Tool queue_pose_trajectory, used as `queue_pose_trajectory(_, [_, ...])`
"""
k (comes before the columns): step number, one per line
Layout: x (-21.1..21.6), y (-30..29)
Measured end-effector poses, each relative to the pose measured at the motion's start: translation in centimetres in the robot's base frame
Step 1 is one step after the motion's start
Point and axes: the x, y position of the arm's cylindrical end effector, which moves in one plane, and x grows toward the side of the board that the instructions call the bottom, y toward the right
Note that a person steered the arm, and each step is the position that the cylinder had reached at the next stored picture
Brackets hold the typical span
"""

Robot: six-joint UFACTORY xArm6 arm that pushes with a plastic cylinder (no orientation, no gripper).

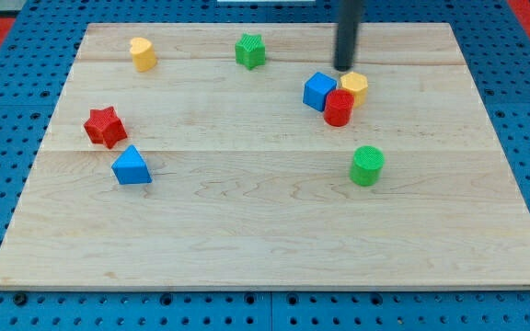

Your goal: Move the yellow hexagon towards the top right corner

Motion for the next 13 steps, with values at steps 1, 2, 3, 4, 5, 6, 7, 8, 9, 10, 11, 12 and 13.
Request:
queue_pose_trajectory(1, [6.4,1.2])
queue_pose_trajectory(2, [8.4,-4.8])
queue_pose_trajectory(3, [3.5,-6.6])
queue_pose_trajectory(4, [3.7,-4.4])
queue_pose_trajectory(5, [7.2,-7.6])
queue_pose_trajectory(6, [8.6,-2.6])
queue_pose_trajectory(7, [7.4,-1.7])
queue_pose_trajectory(8, [1.4,-4.9])
queue_pose_trajectory(9, [2.0,-4.0])
queue_pose_trajectory(10, [3.8,-3.6])
queue_pose_trajectory(11, [1.2,-0.6])
queue_pose_trajectory(12, [-1.3,0.5])
queue_pose_trajectory(13, [-3.3,0.5])
